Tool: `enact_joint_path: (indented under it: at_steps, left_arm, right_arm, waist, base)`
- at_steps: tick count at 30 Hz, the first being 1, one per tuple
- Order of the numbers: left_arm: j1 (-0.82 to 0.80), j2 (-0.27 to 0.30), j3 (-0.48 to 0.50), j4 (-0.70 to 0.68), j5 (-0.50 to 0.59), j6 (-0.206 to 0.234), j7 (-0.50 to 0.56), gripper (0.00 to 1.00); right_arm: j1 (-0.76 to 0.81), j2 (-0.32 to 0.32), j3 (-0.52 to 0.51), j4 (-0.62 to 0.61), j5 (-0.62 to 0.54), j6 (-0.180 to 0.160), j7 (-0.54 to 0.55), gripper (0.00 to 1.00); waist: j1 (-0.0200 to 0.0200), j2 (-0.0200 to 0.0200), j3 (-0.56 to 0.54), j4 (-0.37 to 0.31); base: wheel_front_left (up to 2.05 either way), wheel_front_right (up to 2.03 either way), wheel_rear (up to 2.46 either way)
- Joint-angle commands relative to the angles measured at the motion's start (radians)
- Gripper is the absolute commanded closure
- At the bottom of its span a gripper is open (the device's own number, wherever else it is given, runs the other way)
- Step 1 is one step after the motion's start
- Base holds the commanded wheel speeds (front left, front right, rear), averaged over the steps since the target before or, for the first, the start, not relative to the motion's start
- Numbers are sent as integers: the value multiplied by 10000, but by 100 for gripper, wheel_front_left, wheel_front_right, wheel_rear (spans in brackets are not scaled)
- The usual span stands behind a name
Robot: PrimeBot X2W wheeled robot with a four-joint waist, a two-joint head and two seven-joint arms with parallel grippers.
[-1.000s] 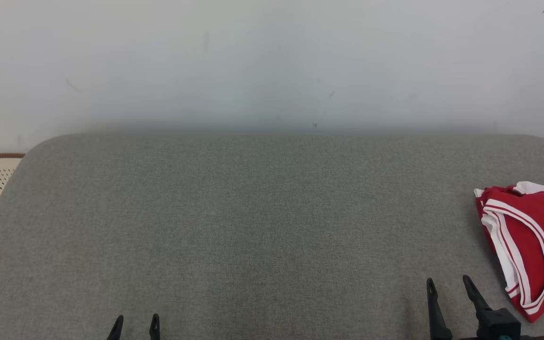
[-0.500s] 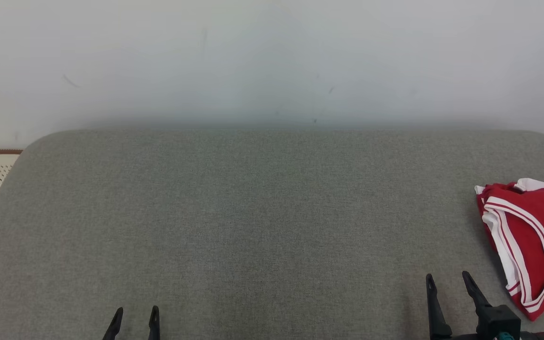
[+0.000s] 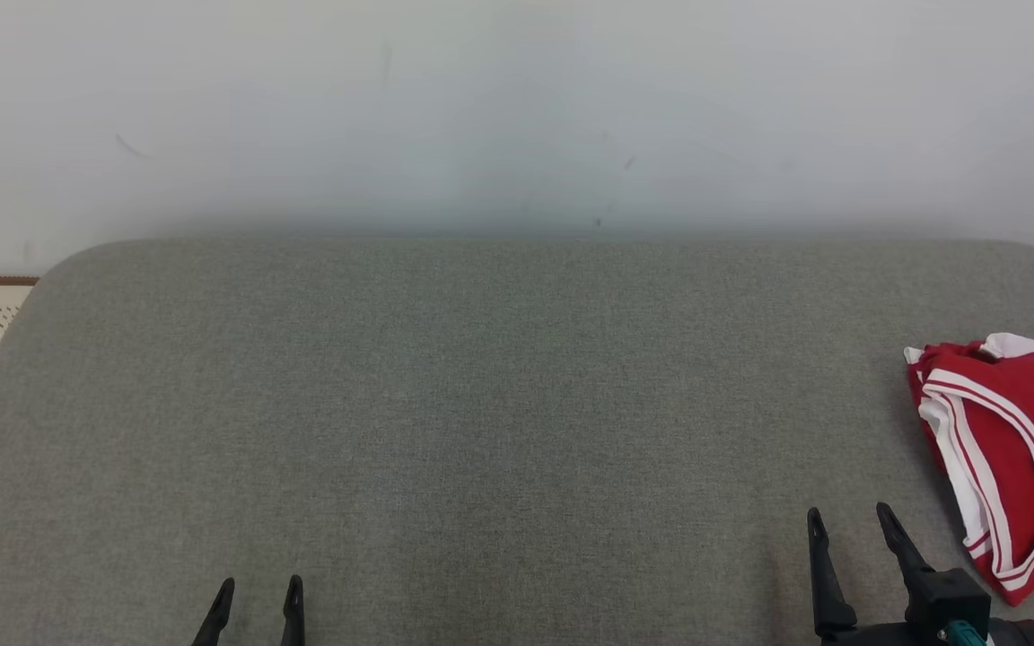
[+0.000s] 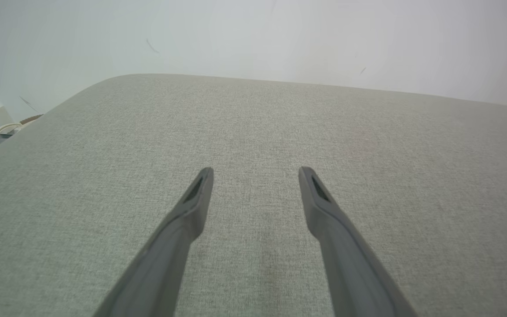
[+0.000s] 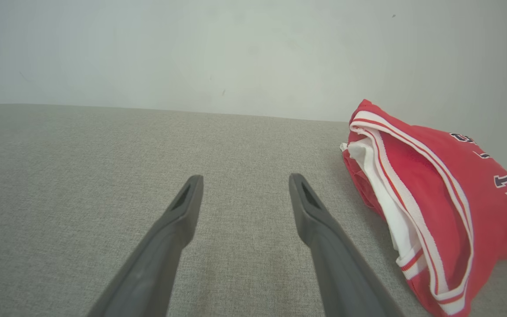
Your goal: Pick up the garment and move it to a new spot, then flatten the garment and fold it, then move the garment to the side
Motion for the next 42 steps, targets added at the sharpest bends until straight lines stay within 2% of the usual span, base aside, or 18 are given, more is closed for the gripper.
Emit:
enact_joint_path:
  at_steps: [1, 9, 10, 14, 28, 42]
  left_arm:
    - [-301, 21, 38, -128, -85, -39, -2, 0]
    - [-375, 22, 4, -75, -190, -178, -3, 0]
    - [-151, 0, -20, 30, -105, -181, 0, 100]
    - [29, -26, -4, 408, -211, -189, 89, 100]
    - [-28, -16, 282, 219, -3032, -451, 771, 100]
    - [-53, -6, 494, 38, -5262, -659, 1289, 100]
  right_arm:
    - [-285, 6, 28, -126, 20, -6, -6, 0]
    - [-313, 5, 48, -109, 80, -6, -6, 0]
    - [-156, 2, 26, 20, 37, -2, 2, 100]
    - [71, 4, -38, 434, 173, 0, 77, 100]
    - [-56, 14, -301, 277, 3347, -2, 791, 100]
    - [-127, 22, -486, 137, 5868, -3, 1328, 100]
  waist:
    - [0, 0, 9, 1]
    - [0, 0, 63, 12]
    - [0, 0, 65, 12]
    - [0, 0, 68, 11]
    - [0, 0, 86, 22]
    - [0, 0, 103, 32]
  base:
    - [0, 0, 0]
    - [0, 0, 0]
    - [0, 0, 0]
    - [0, 0, 0]
    - [0, 0, 0]
    - [0, 0, 0]
